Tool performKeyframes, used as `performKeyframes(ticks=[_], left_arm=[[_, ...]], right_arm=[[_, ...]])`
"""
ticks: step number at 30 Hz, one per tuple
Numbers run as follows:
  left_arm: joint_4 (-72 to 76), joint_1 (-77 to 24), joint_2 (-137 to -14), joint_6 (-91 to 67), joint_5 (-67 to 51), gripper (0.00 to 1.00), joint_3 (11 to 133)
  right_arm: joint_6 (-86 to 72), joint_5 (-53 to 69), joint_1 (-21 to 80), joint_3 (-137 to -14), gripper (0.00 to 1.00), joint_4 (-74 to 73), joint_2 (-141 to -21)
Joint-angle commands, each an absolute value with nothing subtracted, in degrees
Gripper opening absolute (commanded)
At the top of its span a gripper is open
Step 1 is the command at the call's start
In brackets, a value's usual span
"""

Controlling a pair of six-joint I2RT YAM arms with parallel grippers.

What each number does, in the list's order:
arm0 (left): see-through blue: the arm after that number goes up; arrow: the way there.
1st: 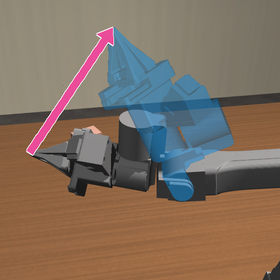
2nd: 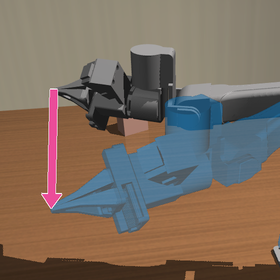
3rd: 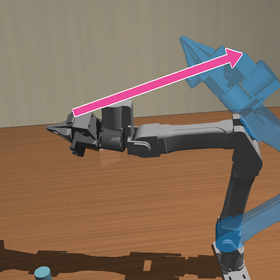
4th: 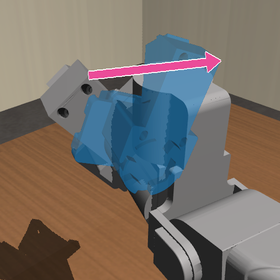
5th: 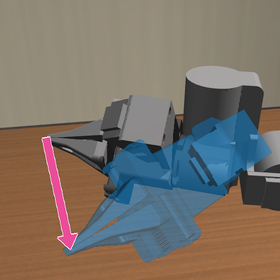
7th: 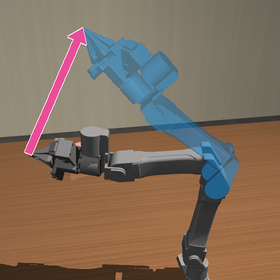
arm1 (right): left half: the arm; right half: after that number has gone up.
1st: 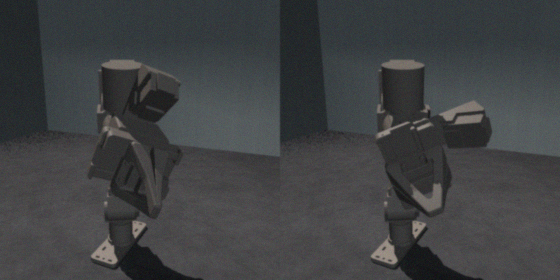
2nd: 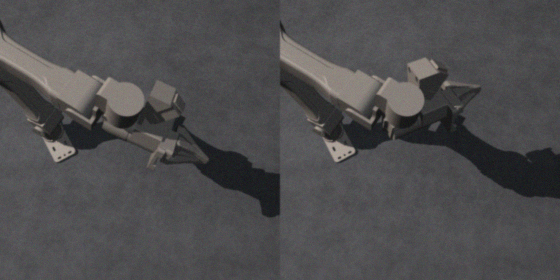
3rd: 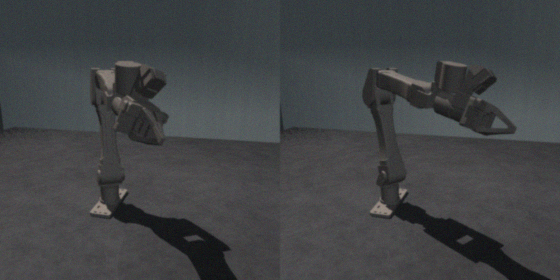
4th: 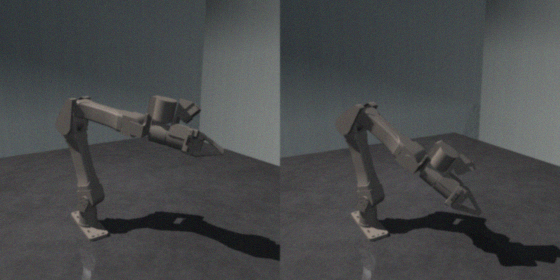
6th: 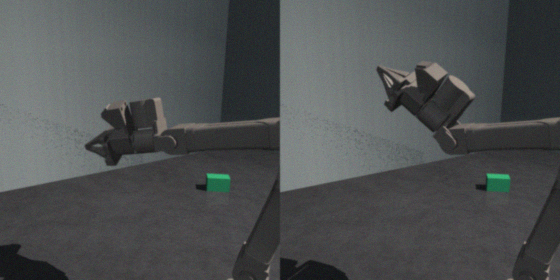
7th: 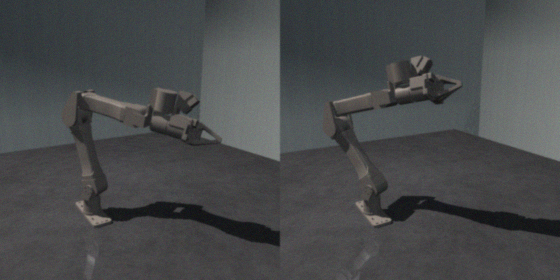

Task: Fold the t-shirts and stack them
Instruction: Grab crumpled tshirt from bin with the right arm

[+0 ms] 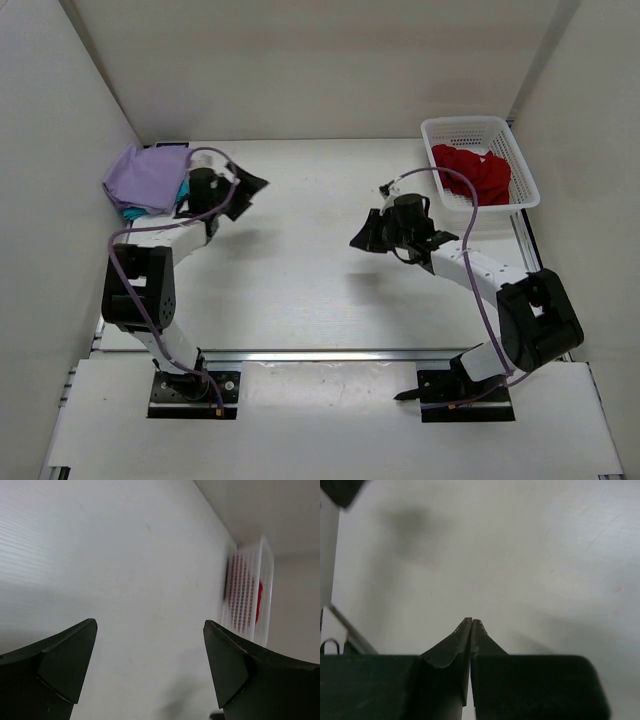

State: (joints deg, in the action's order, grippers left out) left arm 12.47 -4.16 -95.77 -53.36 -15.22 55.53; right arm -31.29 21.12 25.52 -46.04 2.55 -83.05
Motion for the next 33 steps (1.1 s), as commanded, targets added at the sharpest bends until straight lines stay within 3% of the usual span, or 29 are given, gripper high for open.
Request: performKeyframes(ticks=[1,6,14,16,19,21,24,28,33], left_arm=[[13.26,-16.83,-92.20,-49.14,-14.16,0.99,55.11],[12.22,-30.47,-90.35,-43.87,-10.72,0.99,54.14],[16.43,-39.72,-88.16,-43.33,-14.33,0.99,44.66],[15.83,-41.91,-87.28,-42.45,-14.33,0.99,43.51],[16.26,-44.11,-87.01,-41.75,-15.29,0.99,41.49],[17.04,-45.00,-87.01,-41.66,-15.99,0.99,40.26],[17.75,-45.79,-86.92,-40.96,-16.09,0.98,38.59],[18.02,-46.84,-87.45,-40.52,-15.92,0.99,37.44],[18.11,-46.15,-87.10,-40.08,-15.82,0.99,37.18]], right_arm=[[-28.48,13.63,21.11,-53.33,0.00,1.41,-84.89],[-26.19,8.01,11.88,-61.25,0.00,-2.72,-89.20],[-24.52,3.69,-6.22,-75.73,0.00,-9.57,-101.57],[-23.82,3.17,-7.99,-81.02,0.03,-13.17,-105.53],[-22.24,2.90,-10.10,-89.19,0.16,-16.68,-112.39],[-20.75,3.07,-11.07,-97.25,0.29,-19.76,-118.62],[-18.55,3.16,-11.60,-107.89,0.39,-23.28,-124.35],[-17.75,4.84,-10.73,-120.47,0.43,-29.34,-132.70],[-17.32,6.59,-8.71,-127.43,0.45,-32.52,-137.46]])
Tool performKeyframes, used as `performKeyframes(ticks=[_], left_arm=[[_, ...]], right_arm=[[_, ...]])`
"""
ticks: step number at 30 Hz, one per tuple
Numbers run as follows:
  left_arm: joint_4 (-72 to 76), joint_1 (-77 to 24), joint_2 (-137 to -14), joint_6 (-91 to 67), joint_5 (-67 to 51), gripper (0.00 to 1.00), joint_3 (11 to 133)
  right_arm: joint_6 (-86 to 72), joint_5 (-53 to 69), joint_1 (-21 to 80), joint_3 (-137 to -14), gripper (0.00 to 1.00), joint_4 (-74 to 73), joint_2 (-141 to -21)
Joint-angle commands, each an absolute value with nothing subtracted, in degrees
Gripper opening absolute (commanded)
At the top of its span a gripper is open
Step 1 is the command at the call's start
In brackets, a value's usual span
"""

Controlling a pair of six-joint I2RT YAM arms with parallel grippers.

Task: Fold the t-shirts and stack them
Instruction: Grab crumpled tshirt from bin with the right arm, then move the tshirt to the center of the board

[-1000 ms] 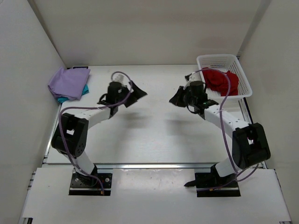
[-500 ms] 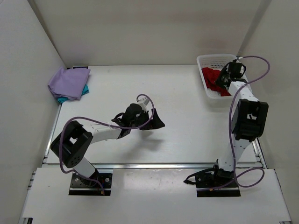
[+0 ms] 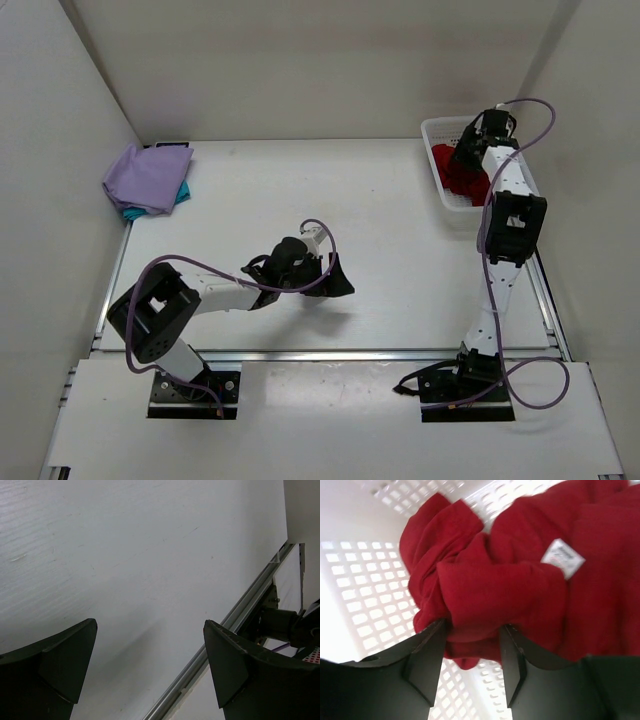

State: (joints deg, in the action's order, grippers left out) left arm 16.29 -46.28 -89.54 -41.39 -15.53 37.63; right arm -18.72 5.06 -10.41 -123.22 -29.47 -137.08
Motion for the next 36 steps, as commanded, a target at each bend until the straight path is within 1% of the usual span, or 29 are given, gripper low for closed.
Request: performKeyframes(ticks=[1,3,4,5,9,11,12,14,15,17,19,21,23,24,26,28,30,31,32,33,35,36], left_arm=[[18.37,-45.97,-87.19,-40.34,-16.34,0.99,37.35],[18.02,-45.71,-87.19,-40.08,-15.82,0.98,37.62],[17.76,-45.96,-87.36,-40.08,-15.73,0.99,37.70],[17.75,-45.97,-87.10,-40.08,-15.56,0.99,37.53],[17.67,-44.74,-86.75,-41.04,-16.00,0.99,37.79],[17.58,-44.04,-86.13,-41.39,-16.69,0.99,38.23],[17.67,-43.60,-85.87,-41.74,-17.22,0.99,38.58],[17.67,-42.28,-84.82,-42.45,-17.40,0.98,38.50],[18.01,-41.67,-84.29,-43.50,-17.40,0.99,38.41],[19.41,-38.86,-83.50,-44.65,-18.19,0.99,37.18],[19.86,-36.75,-82.62,-45.87,-18.63,0.98,36.22],[20.65,-34.37,-81.39,-47.45,-18.37,0.99,34.73],[22.66,-30.60,-80.77,-50.17,-19.68,0.99,32.71],[23.55,-29.80,-80.34,-50.71,-20.12,0.98,31.74],[23.47,-26.65,-79.11,-52.20,-19.69,0.98,30.16],[24.87,-23.84,-77.35,-53.52,-20.13,0.99,28.04],[26.01,-17.44,-75.07,-55.19,-21.88,0.98,24.98],[26.45,-15.58,-73.06,-56.07,-22.06,0.99,24.18],[26.19,-12.34,-71.91,-56.25,-21.63,0.99,22.95],[25.23,-9.52,-69.46,-55.90,-21.36,0.99,21.81],[23.21,-6.00,-65.67,-55.20,-20.39,0.99,21.18],[21.20,-3.89,-63.31,-54.59,-19.61,0.98,21.09]], right_arm=[[-17.66,6.42,-8.61,-127.53,0.44,-31.74,-137.55],[-17.58,5.54,-8.44,-128.23,0.27,-32.16,-137.90],[-18.27,4.49,-8.79,-129.19,0.10,-33.56,-137.90],[-18.11,4.83,-8.88,-130.42,0.00,-33.84,-137.12],[-16.27,2.12,-8.35,-130.87,0.00,-35.16,-130.36],[-15.48,1.58,-7.39,-130.96,0.00,-35.51,-123.52],[-15.12,2.54,-7.03,-131.13,0.00,-35.77,-122.01],[-14.86,6.65,-5.55,-131.83,0.01,-36.03,-115.00],[-15.20,8.16,-4.32,-132.71,0.00,-36.12,-113.48],[-16.25,16.39,-2.74,-132.54,0.00,-34.12,-106.99],[-17.39,21.24,-0.27,-130.18,0.00,-30.96,-102.08],[-17.57,24.33,5.95,-128.07,0.00,-26.91,-95.83],[-16.70,25.66,10.00,-126.74,0.00,-21.38,-92.75],[-17.22,26.27,11.41,-127.52,0.00,-21.01,-92.38],[-22.38,34.93,11.34,-130.77,0.00,-17.86,-93.25],[-25.56,40.05,10.02,-131.31,0.00,-15.75,-94.48],[-26.02,40.00,9.93,-127.46,0.00,-14.69,-93.79],[-27.23,40.43,8.89,-121.09,0.00,-12.68,-93.08],[-30.73,43.13,8.62,-112.76,0.00,-7.44,-91.68],[-32.33,45.59,7.92,-108.76,0.00,-1.03,-90.63],[-34.80,45.10,7.12,-92.54,0.00,6.11,-88.86],[-35.33,45.00,7.29,-88.72,0.00,9.20,-88.68]])
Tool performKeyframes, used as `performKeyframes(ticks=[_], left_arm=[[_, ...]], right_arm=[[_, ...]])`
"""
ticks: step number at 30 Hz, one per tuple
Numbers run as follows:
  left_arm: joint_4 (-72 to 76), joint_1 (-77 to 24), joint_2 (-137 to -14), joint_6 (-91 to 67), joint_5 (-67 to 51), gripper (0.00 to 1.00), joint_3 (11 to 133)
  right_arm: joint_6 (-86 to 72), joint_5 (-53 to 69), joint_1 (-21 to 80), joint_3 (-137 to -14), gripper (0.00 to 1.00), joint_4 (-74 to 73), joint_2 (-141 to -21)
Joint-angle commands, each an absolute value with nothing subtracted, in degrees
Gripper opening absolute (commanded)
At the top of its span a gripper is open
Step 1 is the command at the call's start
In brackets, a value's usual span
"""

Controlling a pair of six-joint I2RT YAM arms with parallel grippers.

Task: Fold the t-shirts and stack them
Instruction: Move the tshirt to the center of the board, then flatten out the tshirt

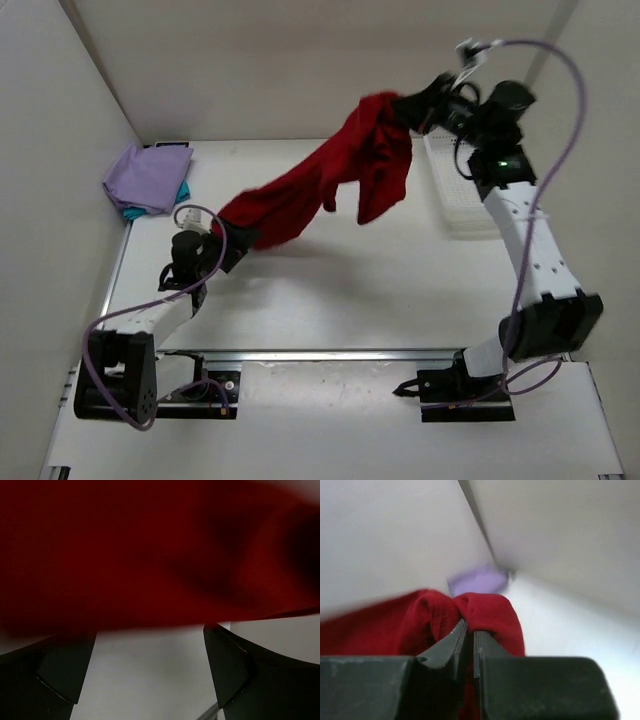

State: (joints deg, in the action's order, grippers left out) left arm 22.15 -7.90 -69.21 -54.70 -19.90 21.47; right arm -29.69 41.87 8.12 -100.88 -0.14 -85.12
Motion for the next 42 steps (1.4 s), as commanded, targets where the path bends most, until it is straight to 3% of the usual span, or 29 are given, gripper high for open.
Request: performKeyframes(ticks=[1,4,8,10,12,14,15,17,19,21,25,30,38,42], left_arm=[[19.09,-3.17,-61.63,-53.36,-18.73,0.99,21.27],[17.22,-2.29,-61.08,-51.68,-17.58,0.99,20.75],[19.33,-3.51,-62.49,-52.38,-17.67,0.99,19.69],[19.07,-3.52,-62.58,-51.59,-17.75,0.94,20.03],[18.29,-3.43,-62.58,-50.63,-16.88,0.64,20.92],[15.48,-4.04,-62.14,-49.57,-14.68,0.36,22.14],[14.42,-4.13,-61.96,-48.87,-14.16,0.31,22.50],[13.10,-4.04,-62.14,-47.99,-12.49,0.30,23.02],[11.26,-3.96,-61.09,-47.46,-10.82,0.36,23.11],[10.55,-4.13,-60.30,-46.76,-9.50,0.44,22.33],[9.32,-3.96,-59.33,-46.32,-8.27,0.63,22.50],[9.14,-0.97,-60.81,-45.79,-7.82,0.64,23.03],[9.93,-0.09,-65.65,-45.71,-2.82,0.65,24.52],[10.89,-0.09,-70.39,-46.05,-1.93,0.65,25.75]], right_arm=[[-35.07,45.09,7.38,-82.94,0.00,10.27,-89.38],[-34.89,43.16,6.42,-72.72,0.05,15.01,-94.03],[-34.02,39.74,3.00,-68.82,0.34,13.99,-98.43],[-32.70,33.17,3.16,-69.25,0.42,7.68,-97.56],[-28.50,23.97,4.73,-69.43,0.54,2.24,-94.67],[-26.29,14.19,7.72,-68.65,0.55,-2.88,-90.64],[-26.54,12.41,9.30,-66.29,0.51,-3.07,-89.75],[-27.42,7.58,12.38,-60.93,0.40,-1.86,-85.80],[-27.86,6.25,16.68,-52.43,0.18,-0.54,-82.90],[-28.21,5.63,19.32,-47.49,0.11,2.28,-81.65],[-26.81,4.84,22.76,-43.69,0.22,0.53,-84.10],[-27.25,6.24,23.64,-41.40,0.38,2.28,-86.04],[-26.90,2.29,26.19,-43.24,0.41,2.11,-92.89],[-27.07,4.04,25.75,-43.77,0.29,3.07,-95.44]])
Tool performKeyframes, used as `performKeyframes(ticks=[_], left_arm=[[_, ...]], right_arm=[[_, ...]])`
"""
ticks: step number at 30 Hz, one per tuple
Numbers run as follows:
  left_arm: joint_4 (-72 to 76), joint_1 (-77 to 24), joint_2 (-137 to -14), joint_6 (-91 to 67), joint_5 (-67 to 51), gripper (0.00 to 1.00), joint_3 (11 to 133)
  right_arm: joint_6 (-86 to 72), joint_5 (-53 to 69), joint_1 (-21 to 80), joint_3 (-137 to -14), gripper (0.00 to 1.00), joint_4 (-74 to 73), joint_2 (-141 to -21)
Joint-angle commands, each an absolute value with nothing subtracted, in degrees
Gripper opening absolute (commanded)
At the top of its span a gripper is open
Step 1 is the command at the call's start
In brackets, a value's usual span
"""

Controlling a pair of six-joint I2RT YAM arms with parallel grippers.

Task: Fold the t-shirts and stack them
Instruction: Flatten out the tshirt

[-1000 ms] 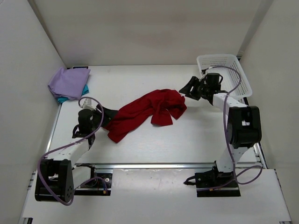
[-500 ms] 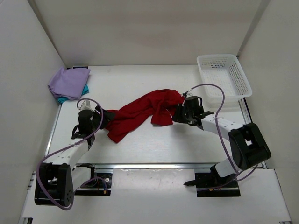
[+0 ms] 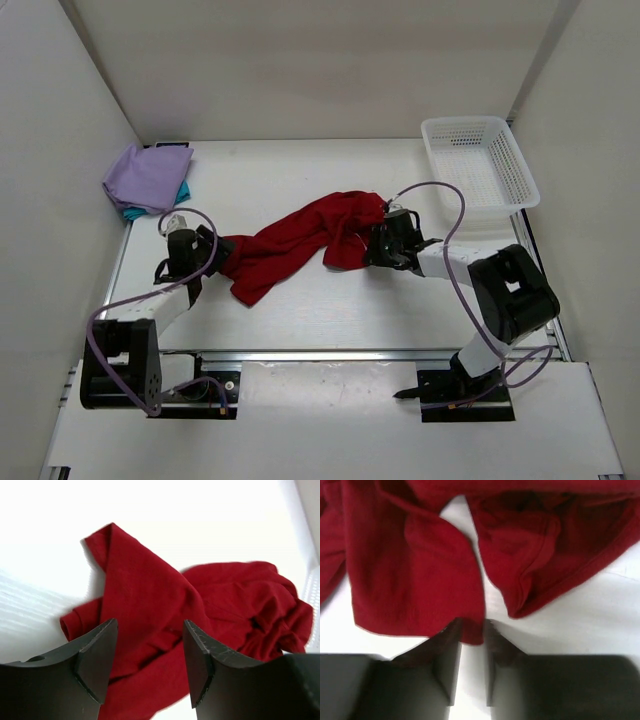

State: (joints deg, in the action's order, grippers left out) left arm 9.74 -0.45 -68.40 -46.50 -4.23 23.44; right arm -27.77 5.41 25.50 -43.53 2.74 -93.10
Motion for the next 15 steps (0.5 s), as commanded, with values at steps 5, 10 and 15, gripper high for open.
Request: performKeyframes(ticks=[5,10,15], left_arm=[[10.55,1.58,-76.19,-45.88,-0.80,0.66,30.48],[9.31,1.49,-79.19,-45.61,-0.09,0.66,33.39],[9.40,2.46,-82.26,-45.53,-1.67,0.66,35.68]], right_arm=[[-28.92,8.51,24.18,-42.98,0.00,5.62,-93.18],[-30.58,7.47,21.90,-41.04,0.00,2.99,-75.46],[-31.02,7.19,17.33,-37.36,0.00,-4.82,-58.30]])
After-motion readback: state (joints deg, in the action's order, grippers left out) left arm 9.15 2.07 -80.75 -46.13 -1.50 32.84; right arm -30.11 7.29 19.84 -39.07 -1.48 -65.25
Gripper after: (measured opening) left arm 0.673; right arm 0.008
